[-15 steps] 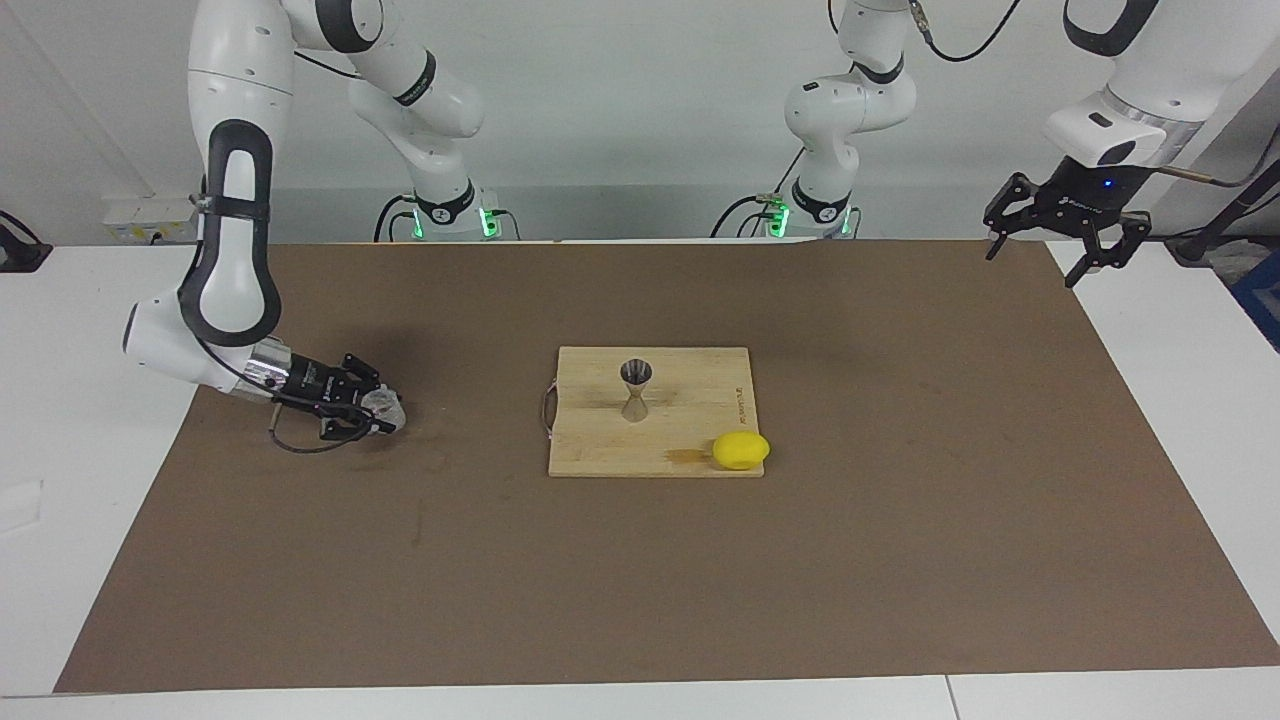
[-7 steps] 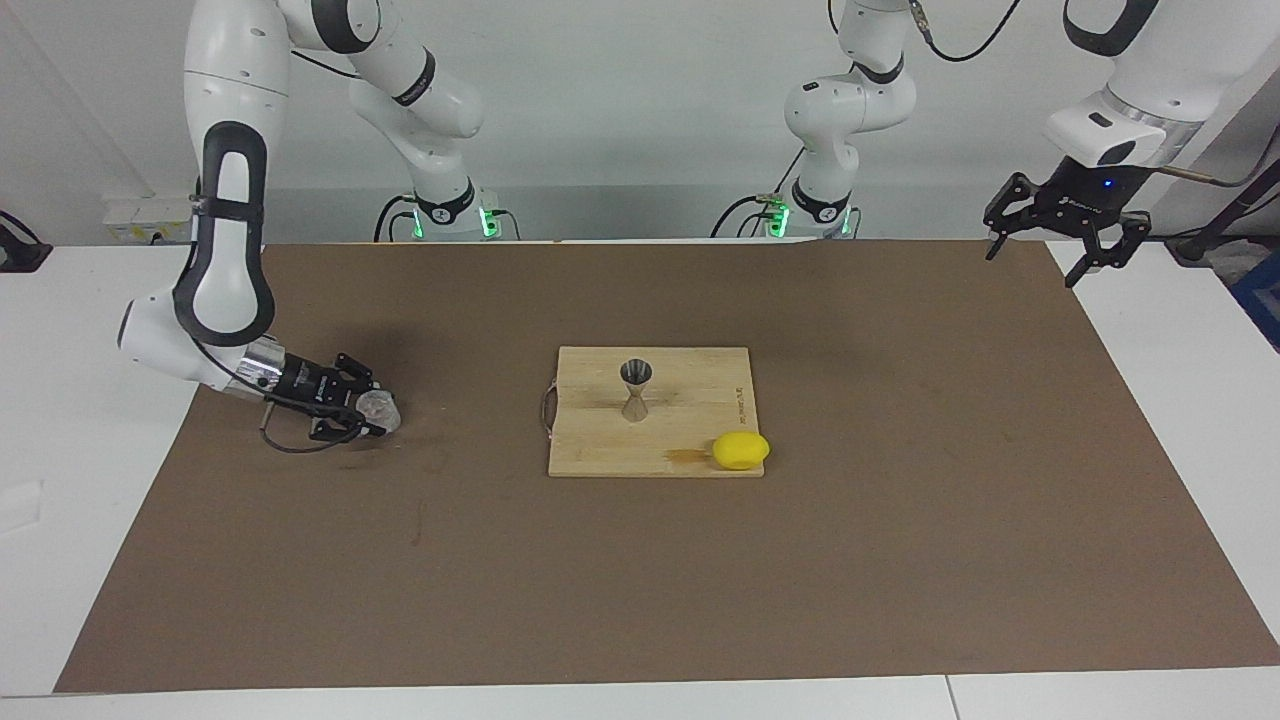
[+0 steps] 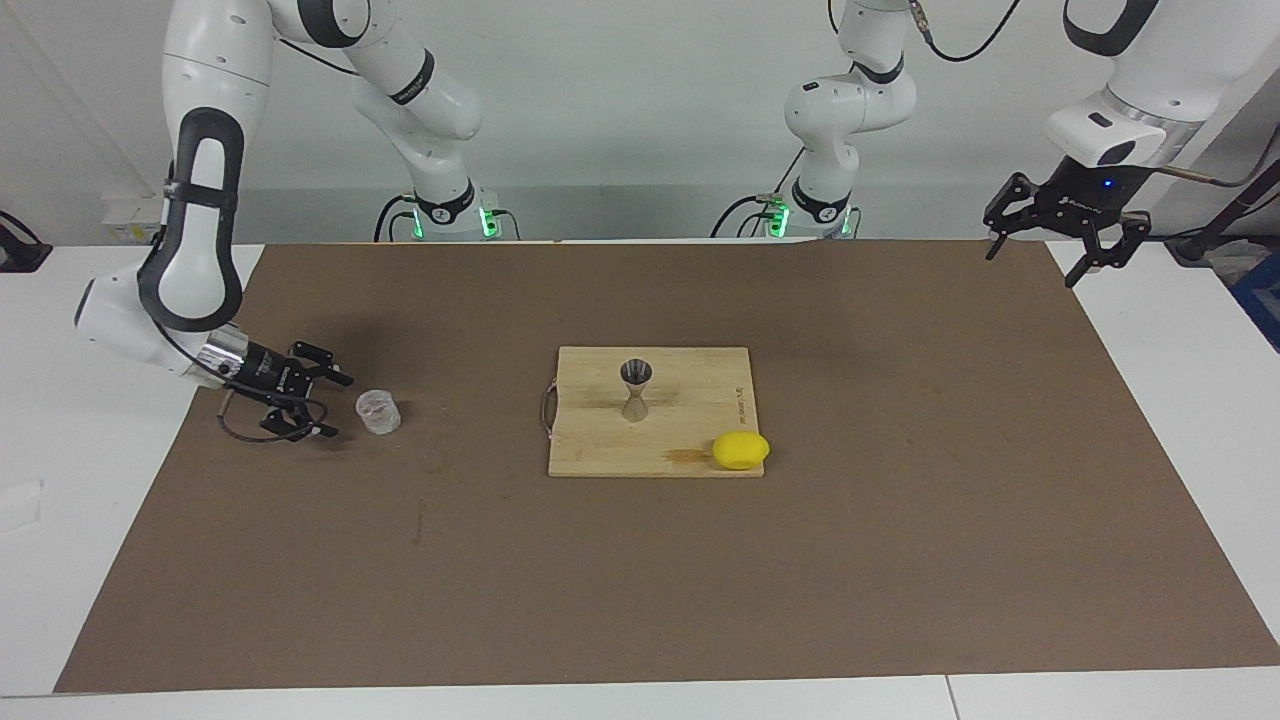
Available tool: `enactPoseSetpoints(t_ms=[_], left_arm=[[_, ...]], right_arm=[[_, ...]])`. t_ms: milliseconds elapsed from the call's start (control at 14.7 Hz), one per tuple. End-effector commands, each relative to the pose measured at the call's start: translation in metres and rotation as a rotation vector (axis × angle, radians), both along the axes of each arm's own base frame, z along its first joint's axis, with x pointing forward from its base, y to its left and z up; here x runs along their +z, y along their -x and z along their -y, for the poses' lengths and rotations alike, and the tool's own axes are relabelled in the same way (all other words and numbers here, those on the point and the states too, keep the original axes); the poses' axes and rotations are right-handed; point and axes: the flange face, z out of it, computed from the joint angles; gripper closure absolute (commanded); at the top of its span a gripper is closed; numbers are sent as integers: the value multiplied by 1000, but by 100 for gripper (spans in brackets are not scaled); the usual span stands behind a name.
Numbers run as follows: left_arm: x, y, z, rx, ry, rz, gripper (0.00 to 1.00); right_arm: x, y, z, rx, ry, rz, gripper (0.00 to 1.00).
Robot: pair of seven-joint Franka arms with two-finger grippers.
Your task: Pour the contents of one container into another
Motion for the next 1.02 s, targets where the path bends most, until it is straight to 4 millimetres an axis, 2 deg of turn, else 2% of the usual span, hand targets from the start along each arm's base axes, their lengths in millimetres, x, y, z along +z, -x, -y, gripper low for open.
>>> enactPoseSetpoints(t_ms=[0,136,409,545,750,886,955], left_arm=[[0,3,2,-3,0,-7,0],[0,3,1,-2,0,-7,0],[0,3,2,-3,0,-7,0],[0,3,2,-3,0,-7,0],[0,3,2,-3,0,-7,0],[0,3,2,-3,0,-7,0],[0,3,2,-3,0,-7,0]], right_arm=[[39,1,-3,109,124,57,0],[63,0,-17,259,221,79,0],[84,-13,-82,620,250,209,0],[102,-15,-105,741,287,258,0],[136,-25,-156,1036,454,282,0],[166,-22,-192,1157,530,327,0],[183,-23,-202,1187,553,359,0]])
